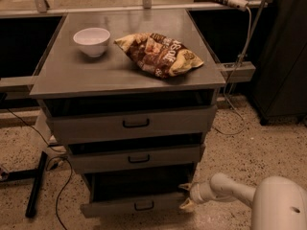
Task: Open bottom drawer
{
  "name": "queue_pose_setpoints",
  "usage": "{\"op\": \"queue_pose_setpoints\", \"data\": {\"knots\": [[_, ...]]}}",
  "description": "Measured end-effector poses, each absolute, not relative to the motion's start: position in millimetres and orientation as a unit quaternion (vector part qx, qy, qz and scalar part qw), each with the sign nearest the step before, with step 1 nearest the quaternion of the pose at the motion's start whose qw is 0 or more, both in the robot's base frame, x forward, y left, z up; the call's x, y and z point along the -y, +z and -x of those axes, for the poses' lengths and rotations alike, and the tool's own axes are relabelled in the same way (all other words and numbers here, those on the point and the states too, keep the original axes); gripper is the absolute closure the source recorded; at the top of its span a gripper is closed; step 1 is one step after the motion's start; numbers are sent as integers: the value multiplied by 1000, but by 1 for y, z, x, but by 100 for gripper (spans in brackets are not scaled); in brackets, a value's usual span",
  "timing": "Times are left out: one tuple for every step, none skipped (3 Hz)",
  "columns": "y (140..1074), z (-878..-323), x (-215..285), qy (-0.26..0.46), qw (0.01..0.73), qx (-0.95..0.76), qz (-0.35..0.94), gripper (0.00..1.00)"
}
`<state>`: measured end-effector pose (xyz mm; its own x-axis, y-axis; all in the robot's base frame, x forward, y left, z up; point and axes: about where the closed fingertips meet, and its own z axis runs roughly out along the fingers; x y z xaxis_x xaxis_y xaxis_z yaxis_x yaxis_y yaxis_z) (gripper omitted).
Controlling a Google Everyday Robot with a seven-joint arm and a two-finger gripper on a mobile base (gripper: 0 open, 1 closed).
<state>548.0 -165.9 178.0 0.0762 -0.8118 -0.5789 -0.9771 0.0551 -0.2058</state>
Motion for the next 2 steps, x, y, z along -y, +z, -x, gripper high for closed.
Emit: {"op": "queue_pose_setpoints", "data": {"knots": [[157,-532,169,161,273,-672,670,0],[158,-528,168,167,272,-672,668,19]]}}
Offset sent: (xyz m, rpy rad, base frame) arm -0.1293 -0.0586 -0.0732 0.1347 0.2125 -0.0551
